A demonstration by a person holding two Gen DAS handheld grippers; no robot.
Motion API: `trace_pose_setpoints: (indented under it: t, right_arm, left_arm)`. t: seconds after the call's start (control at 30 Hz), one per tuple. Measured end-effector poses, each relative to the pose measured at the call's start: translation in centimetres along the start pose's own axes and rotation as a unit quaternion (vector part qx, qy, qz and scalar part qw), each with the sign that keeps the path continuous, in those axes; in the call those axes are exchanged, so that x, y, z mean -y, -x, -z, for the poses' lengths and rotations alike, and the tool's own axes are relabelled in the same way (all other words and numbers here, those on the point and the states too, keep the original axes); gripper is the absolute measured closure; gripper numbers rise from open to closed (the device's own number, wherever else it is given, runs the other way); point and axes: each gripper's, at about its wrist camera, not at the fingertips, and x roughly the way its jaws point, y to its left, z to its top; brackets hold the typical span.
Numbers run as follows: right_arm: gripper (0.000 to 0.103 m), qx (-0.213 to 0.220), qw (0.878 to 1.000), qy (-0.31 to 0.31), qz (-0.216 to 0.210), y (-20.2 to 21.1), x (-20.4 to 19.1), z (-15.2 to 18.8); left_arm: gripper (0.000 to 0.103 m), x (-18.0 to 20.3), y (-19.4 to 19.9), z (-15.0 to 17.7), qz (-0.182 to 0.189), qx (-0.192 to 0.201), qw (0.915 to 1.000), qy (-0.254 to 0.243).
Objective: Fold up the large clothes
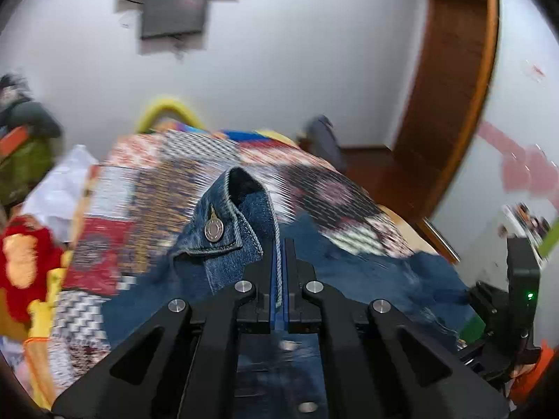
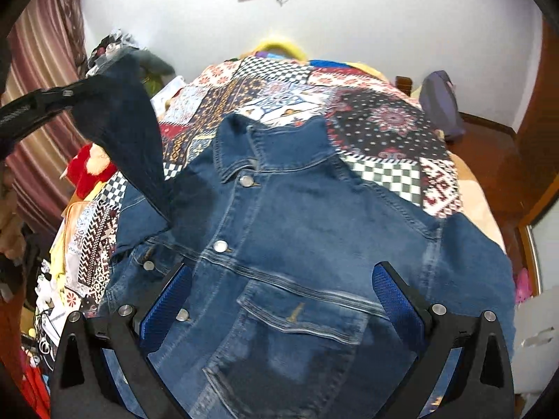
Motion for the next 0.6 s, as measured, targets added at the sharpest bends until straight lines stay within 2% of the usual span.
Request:
trace_pose_setpoints:
  t: [0.13,0.27,0.37,0.47,0.53,0.6]
  right_arm:
    - [0.001,0.008,1.000,-0.005,0.014,1.1,1.8,0.6]
    - [0.000,0.010,0.999,-0.021,0.026,1.6,3.8,1.1]
    - [0.000,0.013,0.999,-0.039,0.027,1.9,5.0,1.2]
    - [0.000,0.013,0.998,-0.050,0.030,2.0,5.7,1.3]
    - [0.000,0.012,0.998,-0.055,0.031,2.0,5.8,1.3]
    - [0.001,0.009,0.998,-0.058,0.026,1.7,5.7,1.1]
  left_arm:
    - [0.102,4.2,-4.0,1.2,0.034,-0.046,0.9977,-0.035]
    - [0.102,6.5,-7.8,2.7,0.081,-0.102,0.9906,-0.042]
    - [0.102,8.0,-9.4,3.6,0.093,-0.128,0.9858,-0.056]
    - [0.101,9.1,-9.3,3.8,0.106,-0.139,0.9824,-0.066]
    - [0.097,9.3,-8.6,3.9,0.105,-0.133,0.9828,-0.074]
    - [0.086,8.7,-7.4,3.8,0.092,-0.118,0.9855,-0.079]
